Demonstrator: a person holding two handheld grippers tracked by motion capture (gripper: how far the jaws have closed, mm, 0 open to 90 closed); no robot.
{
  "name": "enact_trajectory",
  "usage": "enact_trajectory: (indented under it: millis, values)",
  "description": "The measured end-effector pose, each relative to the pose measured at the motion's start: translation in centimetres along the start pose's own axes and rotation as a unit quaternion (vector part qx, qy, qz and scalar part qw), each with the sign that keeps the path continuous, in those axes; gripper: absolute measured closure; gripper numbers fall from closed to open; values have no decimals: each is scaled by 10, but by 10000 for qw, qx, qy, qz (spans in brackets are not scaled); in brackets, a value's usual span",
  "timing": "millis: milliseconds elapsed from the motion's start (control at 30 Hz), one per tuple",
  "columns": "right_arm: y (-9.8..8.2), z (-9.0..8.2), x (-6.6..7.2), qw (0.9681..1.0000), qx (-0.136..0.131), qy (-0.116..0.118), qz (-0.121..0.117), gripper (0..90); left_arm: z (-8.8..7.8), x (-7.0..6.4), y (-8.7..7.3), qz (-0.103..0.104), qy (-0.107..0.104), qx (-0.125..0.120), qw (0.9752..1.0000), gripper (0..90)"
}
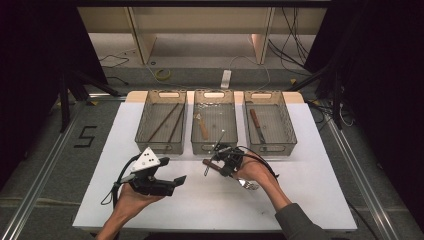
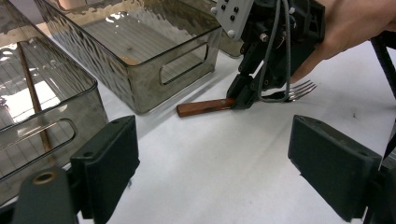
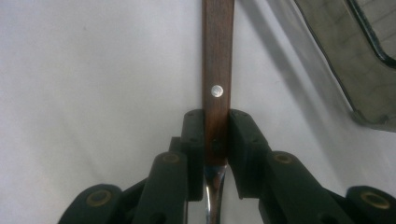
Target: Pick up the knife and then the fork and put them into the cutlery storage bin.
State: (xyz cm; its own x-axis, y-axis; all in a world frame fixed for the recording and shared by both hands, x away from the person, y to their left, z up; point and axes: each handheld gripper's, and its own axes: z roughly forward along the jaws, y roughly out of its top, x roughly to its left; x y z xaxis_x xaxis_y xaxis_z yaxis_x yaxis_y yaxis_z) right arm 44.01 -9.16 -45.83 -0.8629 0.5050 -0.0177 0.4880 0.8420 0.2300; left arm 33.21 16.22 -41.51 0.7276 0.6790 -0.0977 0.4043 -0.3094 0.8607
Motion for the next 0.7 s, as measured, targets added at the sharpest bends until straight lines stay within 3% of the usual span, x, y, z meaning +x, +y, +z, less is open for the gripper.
enact_trajectory:
  millis: [333, 700]
  values:
    - [-4, -4, 0, 10000, -26, -40, -15, 777, 0, 0, 0, 0, 6, 3, 10000, 156]
    - [-11, -13, -3, 9994, -334, -50, 53, 778, 0, 0, 0, 2, 18, 27, 10000, 158]
